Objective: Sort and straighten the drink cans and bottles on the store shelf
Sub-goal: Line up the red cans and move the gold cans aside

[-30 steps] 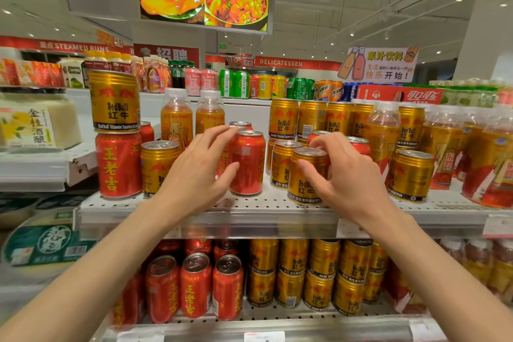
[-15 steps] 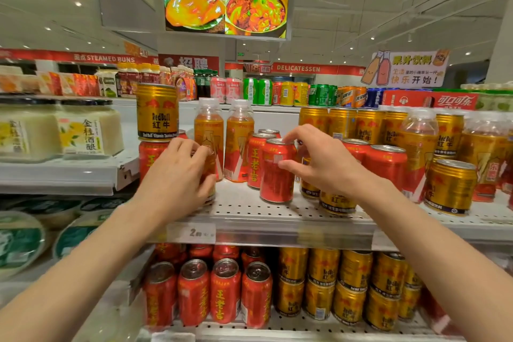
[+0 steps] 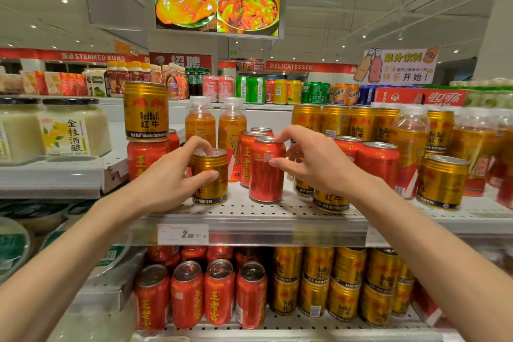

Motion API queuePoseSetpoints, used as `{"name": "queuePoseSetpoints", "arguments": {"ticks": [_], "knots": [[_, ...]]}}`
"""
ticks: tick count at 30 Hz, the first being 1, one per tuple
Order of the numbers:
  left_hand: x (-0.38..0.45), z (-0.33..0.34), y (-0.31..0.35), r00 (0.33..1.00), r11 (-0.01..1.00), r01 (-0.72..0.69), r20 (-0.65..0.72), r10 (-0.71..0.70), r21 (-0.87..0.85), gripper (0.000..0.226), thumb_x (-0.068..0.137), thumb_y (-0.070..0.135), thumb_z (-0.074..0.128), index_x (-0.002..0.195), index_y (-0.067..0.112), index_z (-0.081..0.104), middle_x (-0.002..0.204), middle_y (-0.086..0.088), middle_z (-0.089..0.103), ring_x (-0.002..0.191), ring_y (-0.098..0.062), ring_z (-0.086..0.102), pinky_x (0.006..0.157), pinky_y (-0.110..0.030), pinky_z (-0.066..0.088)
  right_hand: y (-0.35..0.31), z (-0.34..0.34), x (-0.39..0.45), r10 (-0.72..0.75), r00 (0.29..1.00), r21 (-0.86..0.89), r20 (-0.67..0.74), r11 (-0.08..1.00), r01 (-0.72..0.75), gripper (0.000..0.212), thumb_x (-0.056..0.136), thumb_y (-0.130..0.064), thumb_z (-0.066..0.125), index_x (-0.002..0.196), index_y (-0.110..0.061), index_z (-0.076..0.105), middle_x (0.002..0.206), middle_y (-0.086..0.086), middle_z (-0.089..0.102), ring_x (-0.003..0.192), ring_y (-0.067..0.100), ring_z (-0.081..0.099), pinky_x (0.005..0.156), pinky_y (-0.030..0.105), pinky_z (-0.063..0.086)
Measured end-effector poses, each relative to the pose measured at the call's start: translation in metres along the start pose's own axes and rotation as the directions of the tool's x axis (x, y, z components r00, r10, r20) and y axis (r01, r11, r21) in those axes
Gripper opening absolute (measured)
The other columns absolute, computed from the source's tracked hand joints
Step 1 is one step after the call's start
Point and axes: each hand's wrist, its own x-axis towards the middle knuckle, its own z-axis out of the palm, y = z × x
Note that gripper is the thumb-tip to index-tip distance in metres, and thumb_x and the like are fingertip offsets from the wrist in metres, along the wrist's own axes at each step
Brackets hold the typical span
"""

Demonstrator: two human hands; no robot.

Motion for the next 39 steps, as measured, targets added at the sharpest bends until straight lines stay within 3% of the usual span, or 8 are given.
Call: {"name": "queuePoseSetpoints", "arguments": {"ticks": [8, 12, 15, 20, 24, 29, 35, 39], "knots": [[-0.002, 0.004, 0.005, 0.990, 0.987, 0.060, -0.121, -0.078, -0.146, 0.030, 0.088, 0.049, 0.067, 0.107, 0.033, 0.050, 0.118, 0.006, 0.062, 0.074, 0.003, 0.052, 0.062, -0.018, 0.039, -0.001, -0.018, -0.011, 0.030, 0.999, 0.056, 0.041, 0.998, -0.033, 0.047, 0.097, -0.037, 0.063, 0.142, -0.026, 0.052, 0.137, -0.008, 0.059, 0.117, 0.007, 0.058, 0.101, 0.034, 0.051], [-0.011, 0.001, 0.015, 0.974, 0.942, 0.044, -0.194, -0.114, -0.332, 0.039, 0.076, 0.058, 0.067, 0.104, 0.034, 0.054, 0.116, 0.016, 0.061, 0.101, -0.002, 0.060, 0.077, -0.027, 0.047, 0.006, -0.027, -0.026, 0.021, 0.999, 0.111, -0.031, 0.994, -0.017, 0.043, 0.094, -0.035, 0.066, 0.135, -0.025, 0.056, 0.130, -0.008, 0.061, 0.114, 0.004, 0.057, 0.096, 0.018, 0.048], [-0.012, -0.004, 0.033, 0.978, 0.872, -0.009, -0.187, -0.095, -0.490, 0.039, 0.076, 0.060, 0.075, 0.099, 0.035, 0.056, 0.114, 0.014, 0.065, 0.100, -0.019, 0.068, 0.080, -0.037, 0.054, 0.008, -0.032, -0.037, 0.018, 0.999, 0.217, -0.034, 0.976, -0.010, 0.046, 0.090, -0.036, 0.072, 0.132, -0.023, 0.059, 0.124, -0.009, 0.063, 0.110, 0.003, 0.060, 0.096, 0.021, 0.052], [-0.002, 0.007, 0.073, 0.996, 0.771, -0.070, -0.083, 0.022, -0.633, 0.031, 0.079, 0.042, 0.077, 0.097, 0.027, 0.057, 0.116, -0.003, 0.070, 0.097, -0.024, 0.073, 0.082, -0.045, 0.062, 0.006, -0.038, -0.048, 0.008, 0.986, 0.416, 0.168, 0.906, -0.079, 0.077, 0.078, -0.046, 0.080, 0.145, -0.037, 0.042, 0.124, -0.015, 0.061, 0.112, 0.002, 0.063, 0.095, 0.030, 0.056], [0.007, 0.028, 0.093, 0.996, 0.722, -0.079, -0.034, 0.077, -0.687, 0.031, 0.080, 0.034, 0.073, 0.101, 0.020, 0.056, 0.110, -0.010, 0.071, 0.095, -0.030, 0.072, 0.080, -0.048, 0.062, 0.005, -0.039, -0.054, 0.012, 0.980, 0.461, 0.198, 0.881, -0.104, 0.088, 0.075, -0.047, 0.082, 0.149, -0.042, 0.034, 0.123, -0.016, 0.060, 0.110, 0.003, 0.065, 0.097, 0.030, 0.055], [0.016, 0.041, 0.102, 0.992, 0.661, -0.095, -0.016, 0.124, -0.744, 0.025, 0.082, 0.026, 0.071, 0.100, 0.018, 0.056, 0.110, -0.003, 0.074, 0.095, -0.024, 0.075, 0.078, -0.034, 0.062, 0.012, -0.038, -0.061, 0.039, 0.989, 0.454, 0.145, 0.885, -0.102, 0.089, 0.077, -0.050, 0.081, 0.149, -0.048, 0.029, 0.127, -0.006, 0.061, 0.117, 0.006, 0.061, 0.100, 0.034, 0.055], [0.034, 0.042, 0.105, 0.959, 0.830, -0.265, -0.222, 0.175, -0.491, 0.027, 0.092, 0.052, 0.061, 0.106, 0.029, 0.064, 0.106, 0.008, 0.071, 0.100, -0.009, 0.068, 0.088, -0.036, 0.057, 0.021, -0.060, -0.073, 0.089, 0.996, 0.430, 0.029, 0.898, -0.093, 0.076, 0.079, -0.043, 0.081, 0.141, -0.046, 0.036, 0.112, -0.005, 0.061, 0.097, 0.007, 0.067, 0.086, 0.029, 0.059], [0.046, 0.053, 0.109, 0.886, 0.929, -0.368, -0.320, 0.335, -0.046, 0.039, 0.092, 0.055, 0.053, 0.113, 0.024, 0.063, 0.109, 0.010, 0.063, 0.104, -0.011, 0.058, 0.094, -0.037, 0.050, 0.041, -0.079, -0.086, 0.232, 0.972, 0.433, -0.026, 0.879, -0.198, 0.072, 0.079, -0.041, 0.080, 0.135, -0.043, 0.036, 0.116, -0.007, 0.057, 0.099, 0.010, 0.066, 0.084, 0.032, 0.061]]}}
